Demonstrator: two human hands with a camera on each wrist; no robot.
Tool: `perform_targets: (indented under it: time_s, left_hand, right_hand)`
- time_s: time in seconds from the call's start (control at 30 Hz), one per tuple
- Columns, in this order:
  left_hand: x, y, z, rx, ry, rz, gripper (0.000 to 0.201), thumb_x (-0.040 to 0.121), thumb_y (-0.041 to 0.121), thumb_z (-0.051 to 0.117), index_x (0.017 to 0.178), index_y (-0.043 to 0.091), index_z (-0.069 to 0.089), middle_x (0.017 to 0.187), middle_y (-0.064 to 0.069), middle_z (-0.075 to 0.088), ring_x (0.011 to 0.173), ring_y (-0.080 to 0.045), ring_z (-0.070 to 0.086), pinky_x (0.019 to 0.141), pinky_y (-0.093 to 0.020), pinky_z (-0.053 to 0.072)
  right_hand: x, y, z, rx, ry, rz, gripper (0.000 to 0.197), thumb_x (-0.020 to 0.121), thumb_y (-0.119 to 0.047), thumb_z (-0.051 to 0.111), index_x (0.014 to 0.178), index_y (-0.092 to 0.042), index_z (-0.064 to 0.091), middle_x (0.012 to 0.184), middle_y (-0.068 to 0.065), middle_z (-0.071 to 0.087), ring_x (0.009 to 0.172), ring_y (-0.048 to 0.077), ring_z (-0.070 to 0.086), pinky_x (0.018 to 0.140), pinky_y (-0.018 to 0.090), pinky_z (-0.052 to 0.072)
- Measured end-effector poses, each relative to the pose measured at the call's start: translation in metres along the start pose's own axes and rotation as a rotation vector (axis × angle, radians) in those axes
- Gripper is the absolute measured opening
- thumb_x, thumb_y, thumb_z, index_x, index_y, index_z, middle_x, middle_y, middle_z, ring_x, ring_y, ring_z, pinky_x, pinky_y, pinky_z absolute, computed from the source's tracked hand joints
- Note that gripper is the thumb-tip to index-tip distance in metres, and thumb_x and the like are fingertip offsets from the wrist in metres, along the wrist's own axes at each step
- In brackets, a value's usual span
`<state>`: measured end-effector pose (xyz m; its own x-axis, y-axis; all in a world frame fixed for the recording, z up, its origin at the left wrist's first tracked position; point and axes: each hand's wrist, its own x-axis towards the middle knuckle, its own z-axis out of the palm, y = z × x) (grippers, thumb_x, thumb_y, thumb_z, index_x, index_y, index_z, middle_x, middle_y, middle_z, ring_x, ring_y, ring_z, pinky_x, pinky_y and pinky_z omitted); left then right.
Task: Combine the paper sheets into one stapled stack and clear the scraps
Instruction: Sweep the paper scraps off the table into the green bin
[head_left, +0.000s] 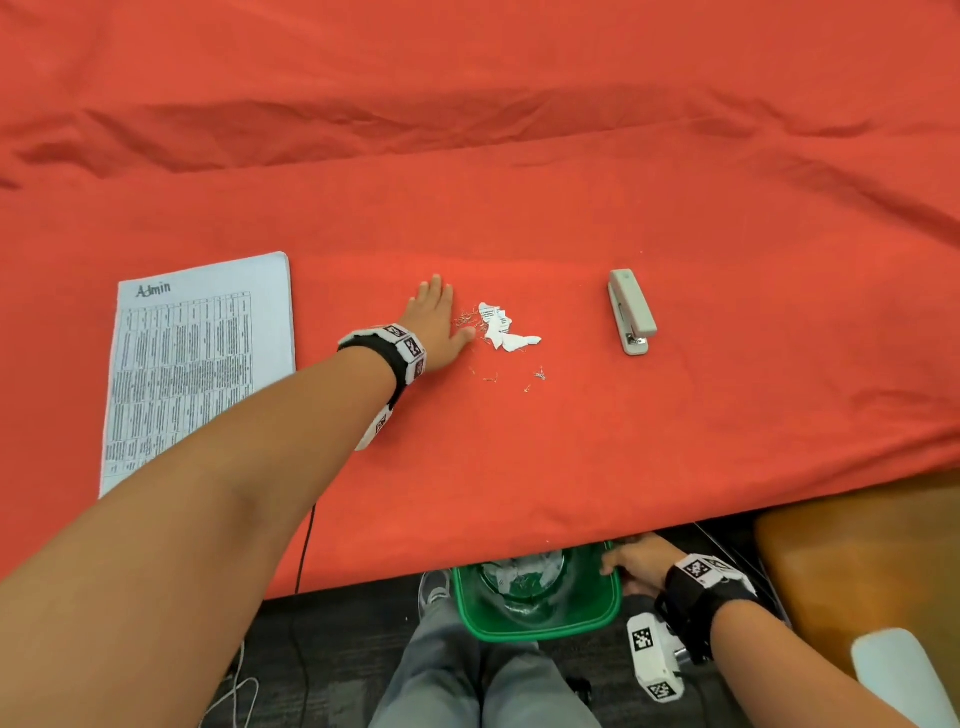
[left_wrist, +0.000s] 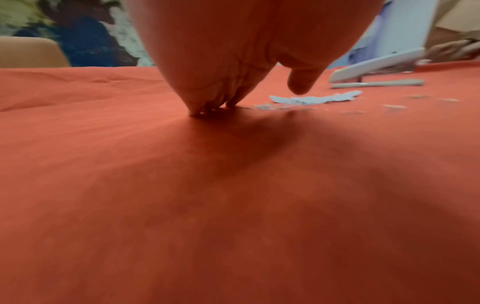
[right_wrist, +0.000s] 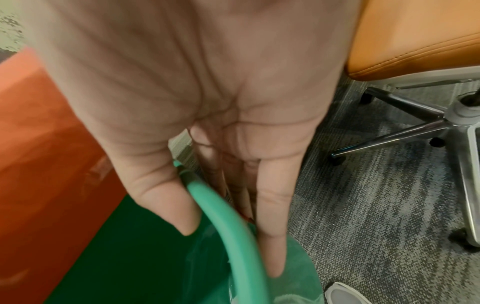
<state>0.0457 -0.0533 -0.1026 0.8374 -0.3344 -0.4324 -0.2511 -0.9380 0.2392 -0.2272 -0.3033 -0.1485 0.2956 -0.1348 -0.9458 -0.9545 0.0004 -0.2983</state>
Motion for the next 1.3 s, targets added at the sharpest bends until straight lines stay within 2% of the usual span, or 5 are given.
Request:
perform_targets:
  time_s: [0.43,0.7,0.93,1.07,1.3]
  left_hand:
    - [-0.136,0.06,0.046,0.037,-0.333,0.619,0.068,0.1,0.045,0.029,0.153,0.014,0.001,0.161,0.0,-0.004,0.148,-0.011,-0.002,0.116,-0.022,0.001]
    - [-0.047,0.02,0.01,-0.027,-0.085,0.071,0.07,0.1,0.039,0.032,0.151,0.001,0.001,0.158,-0.019,-0.01,0.148,-0.031,-0.007,0.122,-0.04,0.004]
    - [-0.108,0.042,0.044,0.129,-0.256,0.379,0.078,0.098,0.05,0.029,0.15,0.004,-0.008,0.157,-0.015,-0.021,0.147,-0.025,-0.014,0.121,-0.034,-0.001]
    - [-0.14,0.06,0.05,0.165,-0.386,0.567,0.073,0.099,0.051,0.023,0.152,0.011,-0.006,0.16,-0.007,-0.011,0.148,-0.016,-0.004,0.12,-0.028,0.004]
    - [-0.047,0.062,-0.003,-0.152,0.034,0.261,0.05,0.1,0.032,0.038,0.143,0.008,0.034,0.152,-0.012,0.031,0.142,-0.027,0.03,0.115,-0.034,0.027]
  right_hand:
    - [-0.018,-0.012,0.003,-0.11,0.085,0.034,0.012,0.081,0.014,0.057,0.081,0.002,0.055,0.073,0.01,0.059,0.062,0.021,0.058,0.033,0.016,0.043]
    - [-0.012,-0.01,0.003,-0.107,0.104,0.034,0.014,0.08,0.013,0.058,0.076,0.001,0.058,0.072,0.01,0.062,0.061,0.021,0.06,0.035,0.018,0.045]
    - [-0.003,-0.007,0.0,-0.077,0.053,0.048,0.016,0.077,0.016,0.057,0.085,0.002,0.062,0.083,0.016,0.068,0.076,0.029,0.067,0.071,0.04,0.06]
    - [-0.007,-0.009,-0.001,-0.087,0.064,0.056,0.015,0.08,0.015,0.057,0.078,0.001,0.06,0.078,0.009,0.064,0.068,0.021,0.062,0.043,0.024,0.053]
    - [-0.007,-0.011,0.001,-0.103,0.056,0.054,0.018,0.08,0.016,0.053,0.077,0.0,0.059,0.078,0.012,0.065,0.068,0.022,0.062,0.04,0.022,0.051]
